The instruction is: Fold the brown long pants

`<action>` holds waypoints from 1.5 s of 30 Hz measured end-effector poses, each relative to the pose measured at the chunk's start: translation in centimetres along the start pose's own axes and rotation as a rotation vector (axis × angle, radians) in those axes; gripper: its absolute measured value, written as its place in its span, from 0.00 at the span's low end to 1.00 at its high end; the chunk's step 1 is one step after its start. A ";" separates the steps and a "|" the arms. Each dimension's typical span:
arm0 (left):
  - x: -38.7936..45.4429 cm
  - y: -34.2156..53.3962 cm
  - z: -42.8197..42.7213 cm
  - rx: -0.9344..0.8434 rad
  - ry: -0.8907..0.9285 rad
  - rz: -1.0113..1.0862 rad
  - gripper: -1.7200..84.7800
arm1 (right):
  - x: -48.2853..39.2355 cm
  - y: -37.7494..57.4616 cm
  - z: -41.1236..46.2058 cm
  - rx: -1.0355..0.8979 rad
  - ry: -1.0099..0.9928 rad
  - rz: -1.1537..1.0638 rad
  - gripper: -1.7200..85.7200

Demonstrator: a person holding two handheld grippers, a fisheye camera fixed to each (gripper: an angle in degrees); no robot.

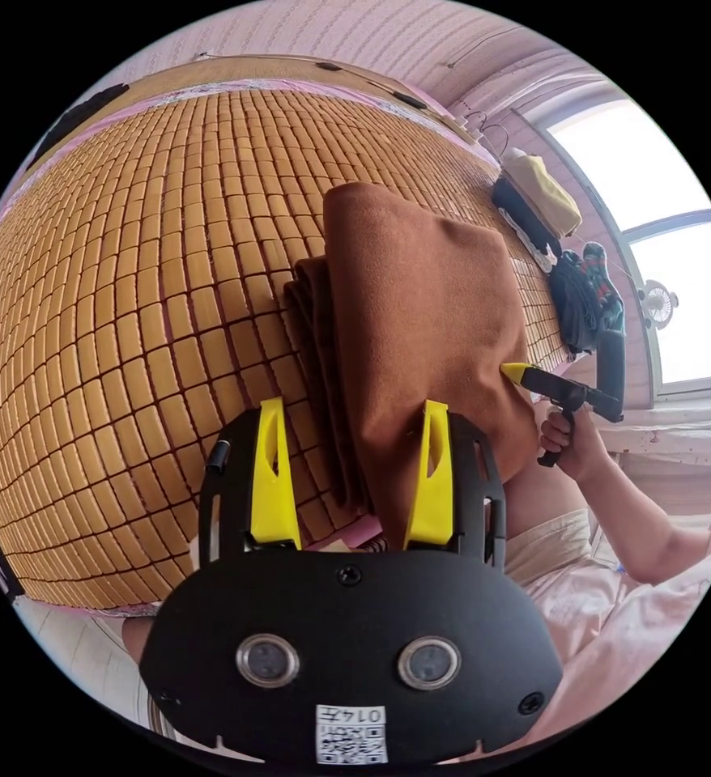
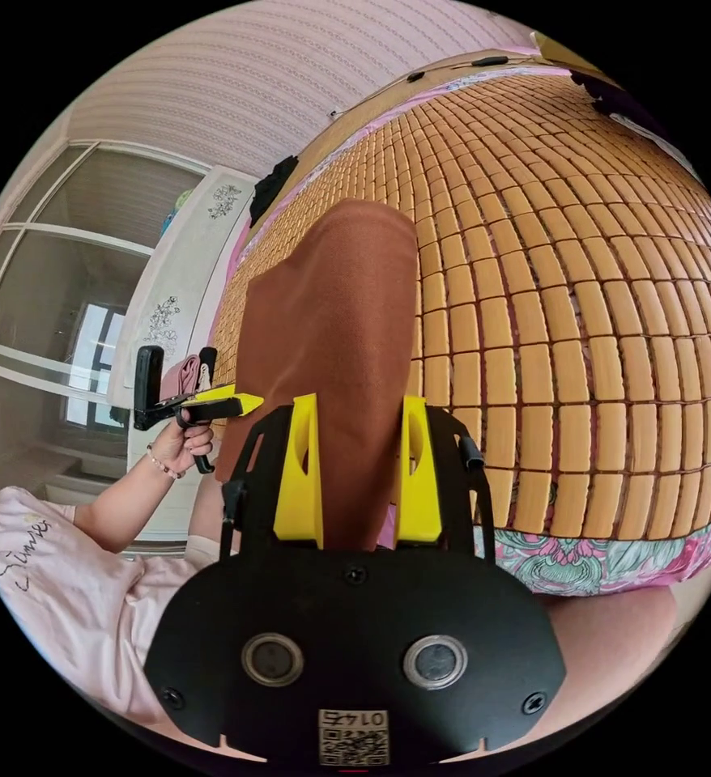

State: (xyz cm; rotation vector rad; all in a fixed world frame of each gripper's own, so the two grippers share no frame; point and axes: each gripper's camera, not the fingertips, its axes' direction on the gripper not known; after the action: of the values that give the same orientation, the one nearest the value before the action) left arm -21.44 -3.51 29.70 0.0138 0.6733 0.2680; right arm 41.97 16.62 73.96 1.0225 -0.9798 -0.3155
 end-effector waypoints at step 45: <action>-16.1 40.2 -33.9 1.438 -0.152 -0.802 0.10 | -79.2 -2.5 37.5 -0.382 -0.300 -1.594 0.11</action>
State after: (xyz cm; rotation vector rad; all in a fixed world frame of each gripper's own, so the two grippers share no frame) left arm -64.09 28.80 17.01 1.1016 0.5481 -1.0162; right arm -31.82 44.26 35.49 1.2160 -0.1142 -1.9169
